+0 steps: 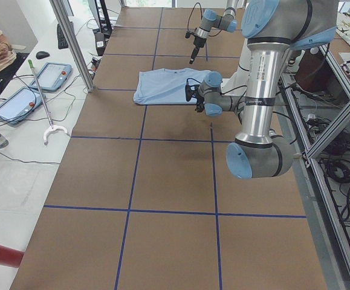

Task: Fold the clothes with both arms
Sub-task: 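Lower the left gripper to the near shirt corner while the right holds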

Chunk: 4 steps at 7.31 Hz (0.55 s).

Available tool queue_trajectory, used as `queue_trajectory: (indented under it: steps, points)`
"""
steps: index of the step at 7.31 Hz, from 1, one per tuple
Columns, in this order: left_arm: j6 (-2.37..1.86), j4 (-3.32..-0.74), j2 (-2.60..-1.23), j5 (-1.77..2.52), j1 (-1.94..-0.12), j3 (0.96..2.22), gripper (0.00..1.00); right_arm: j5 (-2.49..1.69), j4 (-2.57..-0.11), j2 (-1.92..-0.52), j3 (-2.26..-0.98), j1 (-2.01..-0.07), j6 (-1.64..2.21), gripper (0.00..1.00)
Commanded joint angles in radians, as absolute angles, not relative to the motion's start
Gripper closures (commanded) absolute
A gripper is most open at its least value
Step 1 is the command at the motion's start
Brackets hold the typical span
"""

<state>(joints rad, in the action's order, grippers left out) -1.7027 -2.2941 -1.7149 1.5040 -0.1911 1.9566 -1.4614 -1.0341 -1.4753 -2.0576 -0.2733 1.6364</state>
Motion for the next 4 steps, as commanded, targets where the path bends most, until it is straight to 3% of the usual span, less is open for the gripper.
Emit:
queue_trajectory:
  steps: [1, 4]
  points:
    - [-1.837, -2.289, -1.755, 1.396, -0.088, 1.944, 0.30, -1.459, -1.034, -1.476, -2.056, -0.273, 1.637, 0.00]
    - [-1.904, -2.286, -1.776, 1.393, -0.019, 1.916, 0.30, -1.459, -1.032, -1.470, -2.045, -0.272, 1.646, 0.00]
